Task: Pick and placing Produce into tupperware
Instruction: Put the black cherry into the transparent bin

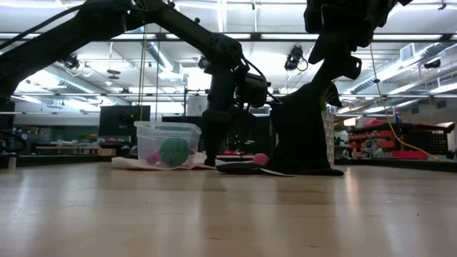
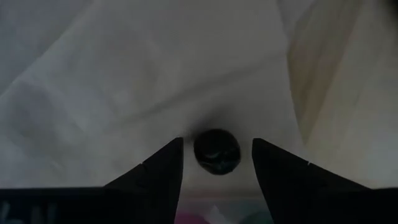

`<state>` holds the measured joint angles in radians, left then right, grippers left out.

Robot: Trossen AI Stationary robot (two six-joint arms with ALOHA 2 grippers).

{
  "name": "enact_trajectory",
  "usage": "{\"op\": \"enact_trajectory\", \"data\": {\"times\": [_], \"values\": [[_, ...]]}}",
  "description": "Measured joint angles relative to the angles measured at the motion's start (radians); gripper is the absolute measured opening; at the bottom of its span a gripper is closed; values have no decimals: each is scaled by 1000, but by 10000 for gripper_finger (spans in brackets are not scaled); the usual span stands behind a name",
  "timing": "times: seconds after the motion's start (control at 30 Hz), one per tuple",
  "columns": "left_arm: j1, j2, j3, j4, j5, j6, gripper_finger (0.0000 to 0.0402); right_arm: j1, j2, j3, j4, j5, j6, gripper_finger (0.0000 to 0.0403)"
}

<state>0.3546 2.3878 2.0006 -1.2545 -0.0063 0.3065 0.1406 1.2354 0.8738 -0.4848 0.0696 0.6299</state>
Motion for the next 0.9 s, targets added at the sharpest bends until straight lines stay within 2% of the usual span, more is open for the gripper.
{"op": "enact_trajectory", "data": {"times": [0.23, 0.63, 0.9], "values": [[0, 0, 0, 3, -1, -7, 177, 0, 0, 0, 0, 0, 3, 258], [0, -1, 1, 5, -1, -6, 107, 0, 0, 0, 0, 0, 7, 258], [0, -1, 1, 6, -1, -5, 112, 0, 0, 0, 0, 0, 6, 258]]}}
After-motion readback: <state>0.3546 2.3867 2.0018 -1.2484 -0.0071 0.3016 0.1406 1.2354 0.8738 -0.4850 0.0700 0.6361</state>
